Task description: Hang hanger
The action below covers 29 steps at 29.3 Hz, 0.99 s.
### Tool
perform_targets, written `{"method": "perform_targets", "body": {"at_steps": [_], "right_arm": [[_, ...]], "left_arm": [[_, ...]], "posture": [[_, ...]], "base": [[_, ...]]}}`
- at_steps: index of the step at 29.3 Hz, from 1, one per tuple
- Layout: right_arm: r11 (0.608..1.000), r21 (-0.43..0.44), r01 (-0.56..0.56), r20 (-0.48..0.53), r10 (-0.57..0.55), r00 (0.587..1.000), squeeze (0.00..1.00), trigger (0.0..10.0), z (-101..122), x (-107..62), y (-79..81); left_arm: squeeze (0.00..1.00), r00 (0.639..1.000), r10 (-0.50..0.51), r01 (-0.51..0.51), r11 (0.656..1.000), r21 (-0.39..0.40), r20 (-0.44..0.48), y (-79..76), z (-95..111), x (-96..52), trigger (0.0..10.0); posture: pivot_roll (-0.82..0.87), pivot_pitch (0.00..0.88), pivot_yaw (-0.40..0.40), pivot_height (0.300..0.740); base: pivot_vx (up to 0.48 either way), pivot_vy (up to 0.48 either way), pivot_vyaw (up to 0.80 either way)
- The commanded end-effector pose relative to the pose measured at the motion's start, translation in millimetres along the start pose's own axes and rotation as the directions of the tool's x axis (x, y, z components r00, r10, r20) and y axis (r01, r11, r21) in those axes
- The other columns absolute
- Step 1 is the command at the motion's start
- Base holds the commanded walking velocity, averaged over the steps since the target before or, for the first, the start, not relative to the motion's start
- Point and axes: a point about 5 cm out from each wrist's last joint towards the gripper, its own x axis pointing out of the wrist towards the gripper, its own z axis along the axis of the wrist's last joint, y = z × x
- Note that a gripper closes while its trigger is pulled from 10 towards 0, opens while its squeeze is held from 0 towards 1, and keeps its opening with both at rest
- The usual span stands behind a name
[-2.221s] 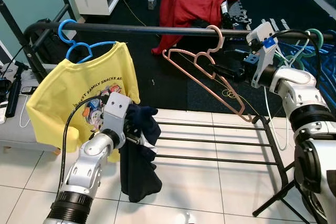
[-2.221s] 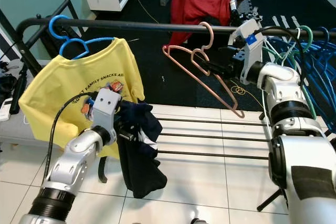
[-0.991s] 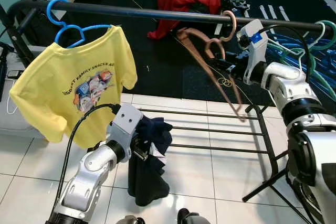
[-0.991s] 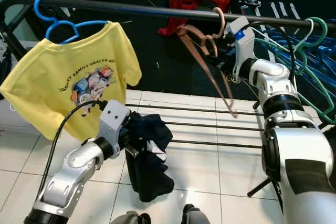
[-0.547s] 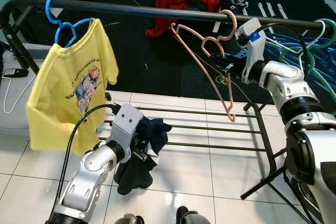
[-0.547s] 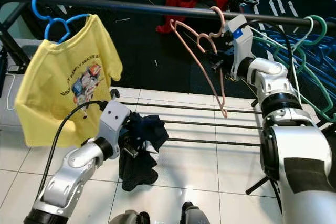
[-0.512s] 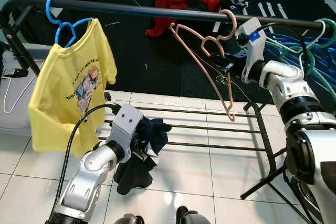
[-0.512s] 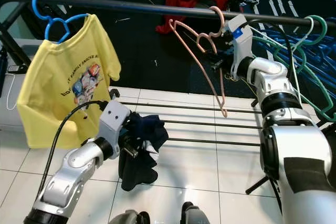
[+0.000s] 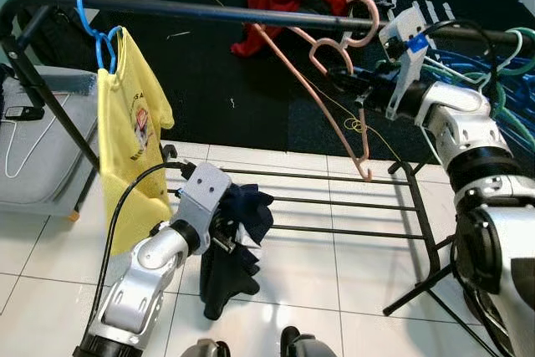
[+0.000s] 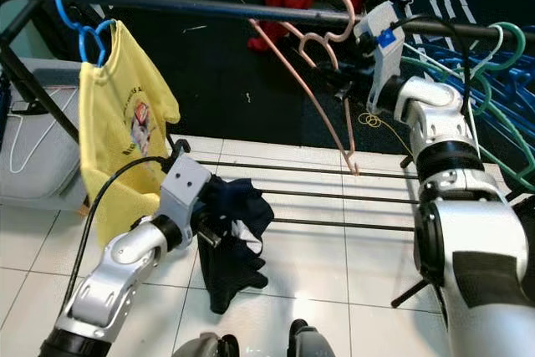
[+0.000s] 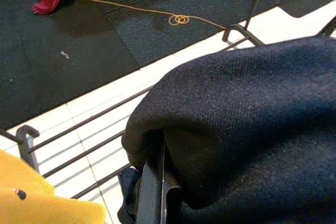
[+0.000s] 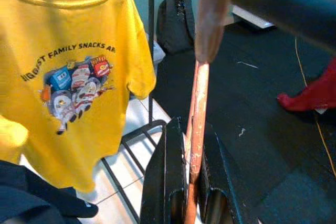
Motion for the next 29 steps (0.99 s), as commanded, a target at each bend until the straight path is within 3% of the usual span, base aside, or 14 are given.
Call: {"method": "perform_targets", "body": {"at_steps": [1,5,6,8,9,11,12,16,22,24,25,26,29], "right_arm": [[0.999,-0.02,-0.026,0.037,0.027,0.999,0.0,0.0,2,-1.0,3.8],[0.997,-0.026,-0.07,0.056,0.071,0.996,0.0,0.0,1,-1.7,15.2],[0.995,-0.008,-0.097,0.055,0.097,0.994,0.0,0.0,-6,-3.7,24.3],[0.995,-0.008,-0.097,0.055,0.097,0.994,0.0,0.0,-6,-3.7,24.3],[0.988,0.037,-0.149,0.033,0.147,0.989,0.0,0.0,-25,-11.7,45.4],[0.988,0.037,-0.149,0.033,0.147,0.989,0.0,0.0,-25,-11.7,45.4],[0.982,0.076,-0.173,0.02,0.172,0.985,0.0,0.0,-38,-19.3,62.8],[0.979,0.097,-0.182,0.006,0.182,0.983,0.0,0.0,-49,-27.7,79.4],[0.991,0.1,-0.088,-0.036,0.092,0.995,0.0,0.0,-68,-42.9,101.6],[0.991,0.1,-0.088,-0.036,0.092,0.995,0.0,0.0,-68,-42.9,101.6],[0.994,0.1,0.04,-0.08,-0.032,0.996,0.0,0.0,-82,-56.2,116.6],[0.994,0.1,0.04,-0.08,-0.032,0.996,0.0,0.0,-82,-56.2,116.6],[0.987,0.14,0.076,-0.158,-0.054,0.986,0.0,0.0,-96,-78.1,140.8]], "left_arm": [[0.0,1.0,-0.016,0.016,1.0,0.019,-0.004,-1.7,1,1.1,10.0],[0.0,1.0,-0.024,0.024,0.999,0.029,-0.001,-1.3,2,3.9,10.0],[0.0,1.0,-0.027,0.027,0.999,0.034,-0.002,-1.5,2,4.7,10.0],[0.0,1.0,-0.027,0.027,0.999,0.034,-0.002,-1.5,2,4.7,10.0],[0.0,0.999,-0.031,0.031,0.998,0.046,-0.006,-1.3,2,5.3,10.0],[0.0,0.999,-0.031,0.031,0.998,0.046,-0.006,-1.3,2,5.3,10.0],[0.0,1.0,-0.03,0.03,0.998,0.053,-0.01,0.4,1,5.3,10.0],[0.0,1.0,-0.025,0.026,0.998,0.062,-0.016,2.7,1,4.7,10.0],[0.0,0.995,0.007,-0.002,0.999,0.047,-0.103,7.9,-14,3.5,10.0],[0.0,0.995,0.007,-0.002,0.999,0.047,-0.103,7.9,-14,3.5,10.0],[0.0,0.988,0.043,-0.04,0.999,0.018,-0.15,11.9,-27,-3.3,10.0],[0.0,0.988,0.043,-0.04,0.999,0.018,-0.15,11.9,-27,-3.3,10.0],[0.0,0.978,0.058,-0.057,0.998,0.012,-0.202,15.2,-40,-13.9,10.0]], "posture": [[-0.08,0.275,-0.028,0.74],[-0.08,0.261,-0.021,0.74],[-0.08,0.257,-0.02,0.74],[-0.08,0.257,-0.02,0.74],[-0.08,0.242,-0.017,0.74],[-0.08,0.242,-0.017,0.74],[-0.08,0.235,-0.013,0.74],[-0.08,0.23,-0.01,0.74],[-0.08,0.205,0.001,0.74],[-0.08,0.205,0.001,0.74],[-0.08,0.187,0.013,0.74],[-0.08,0.187,0.013,0.74],[-0.09,0.178,0.019,0.74]], "base": [[0.0,0.0,0.0],[0.0,0.0,0.0],[0.0,0.0,0.0],[0.0,0.0,0.0],[0.0,0.0,0.0],[0.0,0.0,0.0],[0.0,0.0,0.0],[0.0,0.0,0.0],[0.0,0.0,0.0],[0.0,0.0,0.0],[0.0,0.0,0.0],[0.0,0.0,0.0],[0.0,0.0,0.0]]}}
